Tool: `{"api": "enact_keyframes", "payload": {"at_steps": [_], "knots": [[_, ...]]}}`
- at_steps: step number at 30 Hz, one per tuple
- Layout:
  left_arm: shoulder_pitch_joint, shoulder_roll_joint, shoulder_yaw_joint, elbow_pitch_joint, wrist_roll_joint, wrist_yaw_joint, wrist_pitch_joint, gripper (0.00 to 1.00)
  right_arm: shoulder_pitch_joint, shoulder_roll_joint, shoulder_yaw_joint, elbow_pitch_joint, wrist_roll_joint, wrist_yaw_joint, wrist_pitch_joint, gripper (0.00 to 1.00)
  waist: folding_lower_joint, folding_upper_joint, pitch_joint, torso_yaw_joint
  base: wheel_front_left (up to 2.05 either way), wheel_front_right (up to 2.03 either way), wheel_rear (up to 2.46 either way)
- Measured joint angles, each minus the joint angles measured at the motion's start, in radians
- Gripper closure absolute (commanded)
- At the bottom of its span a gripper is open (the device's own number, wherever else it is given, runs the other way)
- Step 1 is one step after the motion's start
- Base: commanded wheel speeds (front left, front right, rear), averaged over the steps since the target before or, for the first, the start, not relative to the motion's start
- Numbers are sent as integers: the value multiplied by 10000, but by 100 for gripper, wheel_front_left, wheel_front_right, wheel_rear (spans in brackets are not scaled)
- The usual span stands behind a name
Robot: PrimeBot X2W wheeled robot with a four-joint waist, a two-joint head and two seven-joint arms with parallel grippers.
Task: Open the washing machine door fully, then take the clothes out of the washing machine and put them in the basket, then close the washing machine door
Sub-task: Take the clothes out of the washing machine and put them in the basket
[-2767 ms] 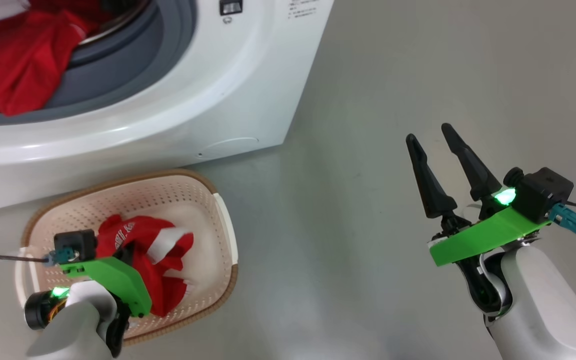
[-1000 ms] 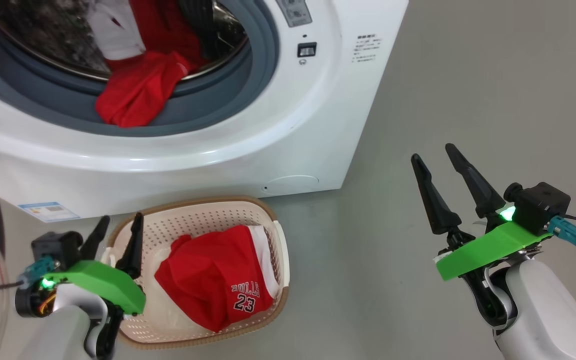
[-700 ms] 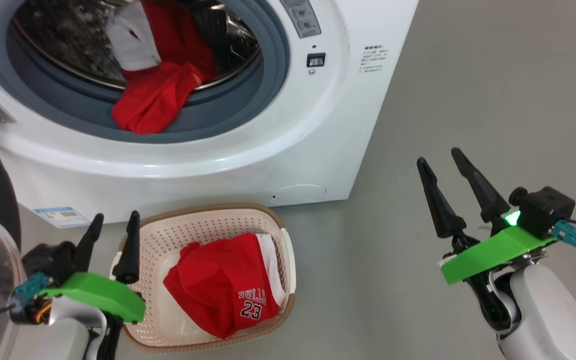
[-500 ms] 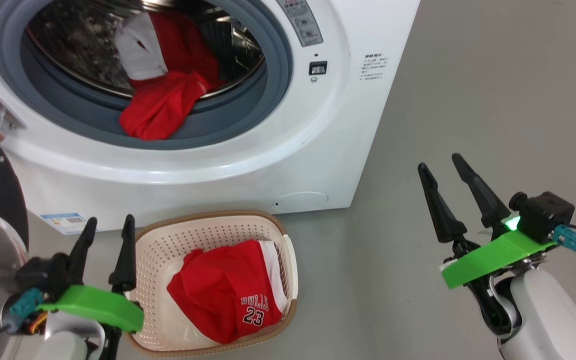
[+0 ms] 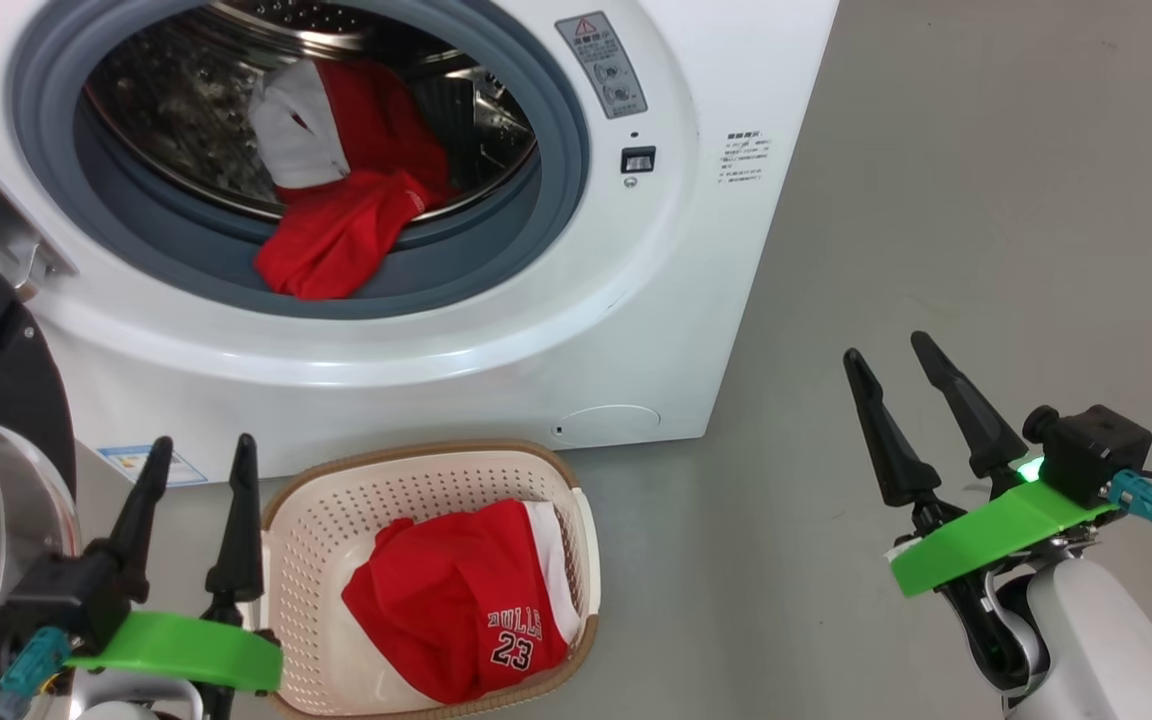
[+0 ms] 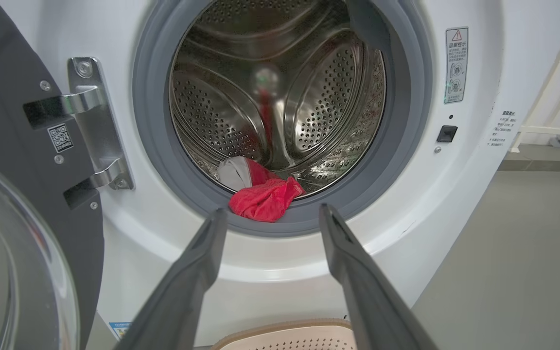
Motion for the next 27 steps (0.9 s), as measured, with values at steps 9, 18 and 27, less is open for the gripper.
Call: {"api": "enact_keyframes", "payload": {"at_steps": [9,18,27], "knots": [[337,13,123,-384,35,174,0,0,9,0,-31,-4,0,0,0,0,0,0,-116,12,0,0,0],[445,12,130,-502,33,242,0,0,10,-31,-69,-8,-2,0,0,0,0,0,-120,43,0,0,0],[445,10,128,-502,33,242,0,0,10,-54,-71,-8,-2,0,0,0,0,0,-83,29,0,0,0]]}}
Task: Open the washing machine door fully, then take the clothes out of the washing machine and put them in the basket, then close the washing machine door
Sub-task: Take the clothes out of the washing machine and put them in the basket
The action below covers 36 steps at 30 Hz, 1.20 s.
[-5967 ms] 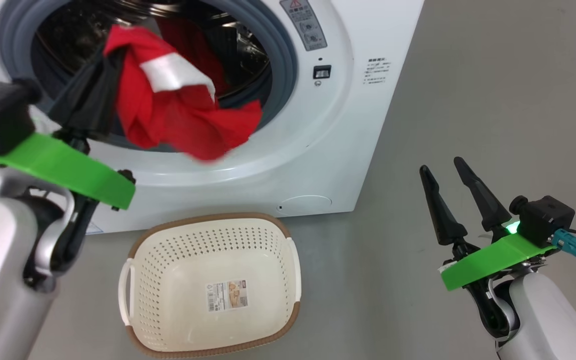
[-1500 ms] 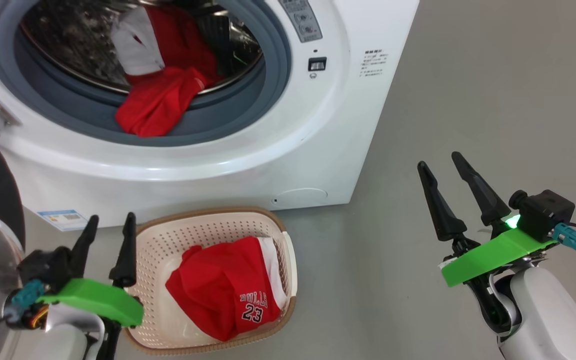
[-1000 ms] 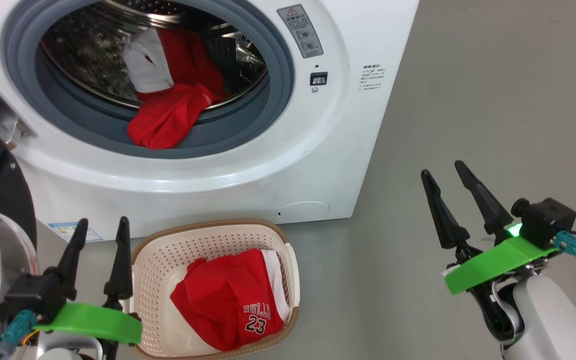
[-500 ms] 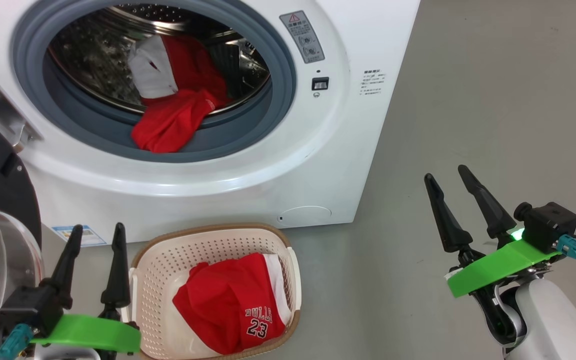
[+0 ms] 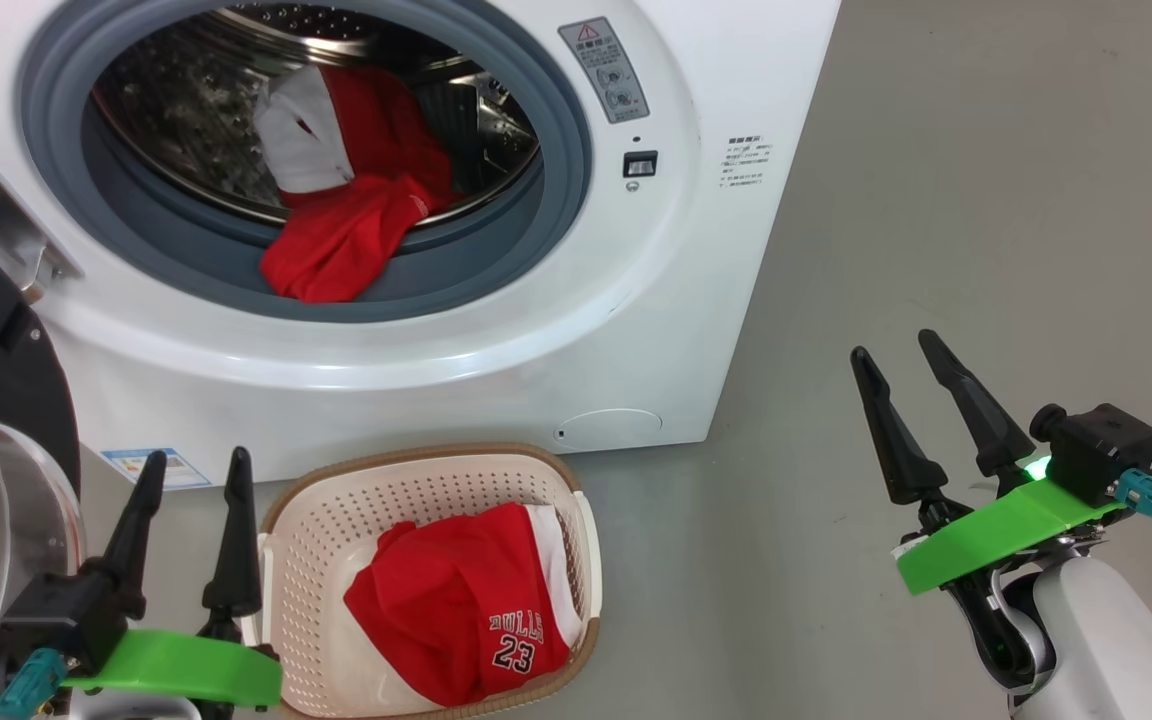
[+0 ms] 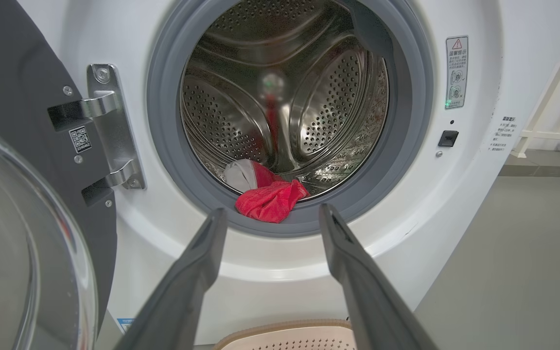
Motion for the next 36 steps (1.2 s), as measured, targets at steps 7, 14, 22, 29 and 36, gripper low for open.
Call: {"api": "enact_keyframes", "payload": {"at_steps": [7,14,22,29,36], "knots": [[0,-4,2,6,-2,0,0,0,0,-2,0,0,0,0,0,0,0,0,47,-16,0,0,0],[-5,-23,12,75,-2,-12,0,0,0,-2,0,-12,2,0,0,0,0,0,155,-42,0,0,0],[-95,-40,6,194,-2,-29,2,0,-1,0,6,-59,0,0,0,0,0,0,355,-111,0,0,0],[-686,56,-40,282,15,-115,138,0,-24,54,31,-100,0,0,0,0,0,0,630,-253,0,0,0],[-1443,140,-167,803,15,-307,364,0,-62,100,48,-113,0,0,0,0,0,0,856,-443,0,0,0]]}}
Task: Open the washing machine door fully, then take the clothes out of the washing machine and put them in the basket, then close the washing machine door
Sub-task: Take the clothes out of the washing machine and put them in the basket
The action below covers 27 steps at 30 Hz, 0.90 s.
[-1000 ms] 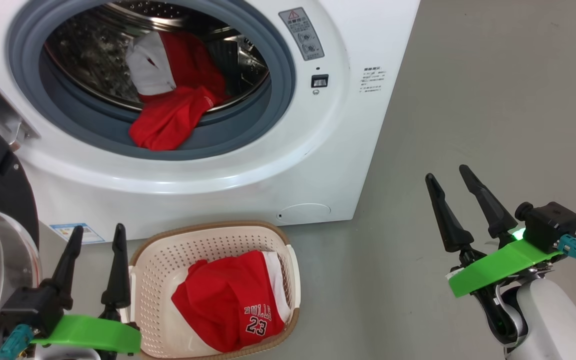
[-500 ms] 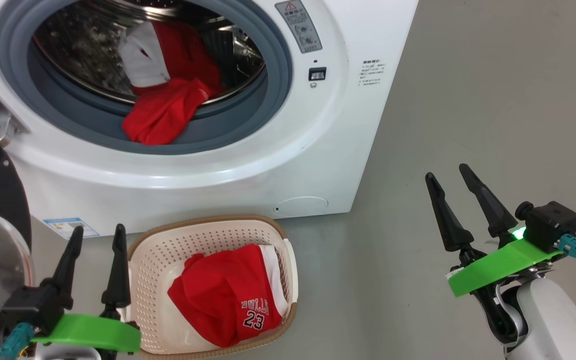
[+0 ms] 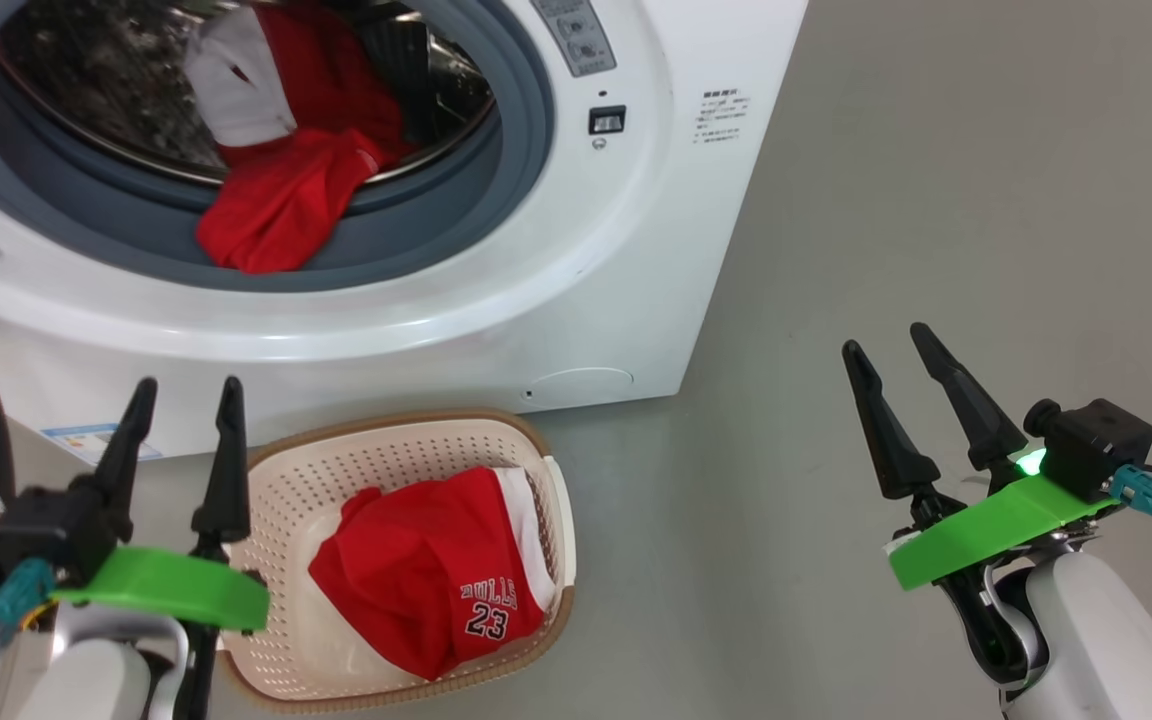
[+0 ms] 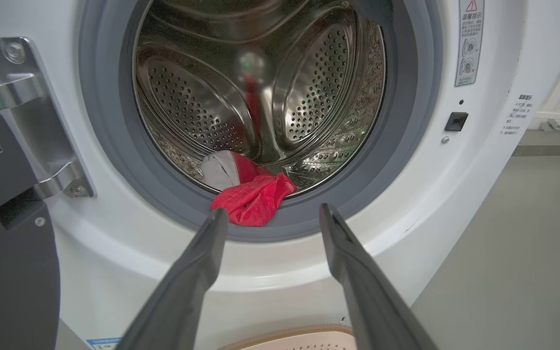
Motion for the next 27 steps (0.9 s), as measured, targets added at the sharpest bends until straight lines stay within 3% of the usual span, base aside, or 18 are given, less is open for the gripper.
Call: {"api": "enact_keyframes", "payload": {"at_steps": [14,27], "knots": [[-1987,-50,-282,1329,65,-347,773,0,-290,121,-6,-109,-2,0,0,0,0,1,651,-260,0,0,0],[-4959,-174,-497,3570,-31,-869,1908,0,-848,418,-125,-282,-19,0,0,0,0,0,1715,-564,0,0,0]]}}
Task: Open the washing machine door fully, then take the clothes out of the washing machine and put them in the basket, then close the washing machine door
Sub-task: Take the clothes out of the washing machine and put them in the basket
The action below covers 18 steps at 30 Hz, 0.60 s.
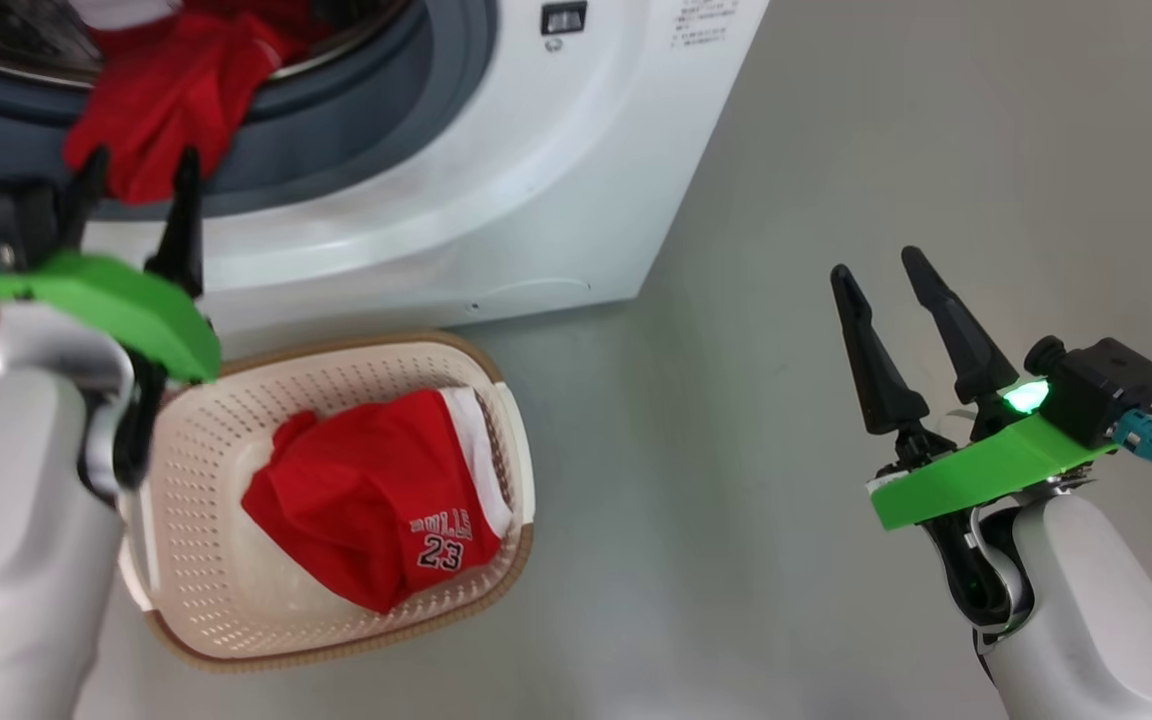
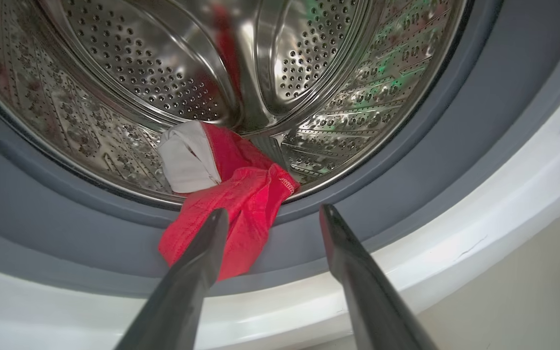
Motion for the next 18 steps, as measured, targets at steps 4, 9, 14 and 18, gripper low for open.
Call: {"api": "enact_keyframes", "payload": {"at_steps": [4,9,14,18], "knots": [[-1002,-73,-184,915,86,-132,328,0,-50,71,-21,-35,0,0,0,0,0,0,321,-133,0,0,0],[-2162,-211,-293,2190,282,-251,520,0,-331,213,2,-77,-13,0,0,0,0,0,680,-339,0,0,0],[-3197,-247,-366,3388,424,-253,644,0,-448,284,-2,-105,-65,0,0,0,0,0,981,-615,0,0,0],[-3893,-224,-489,4295,560,-253,945,0,-453,349,0,-113,-65,0,0,0,0,0,1205,-834,0,0,0]]}}
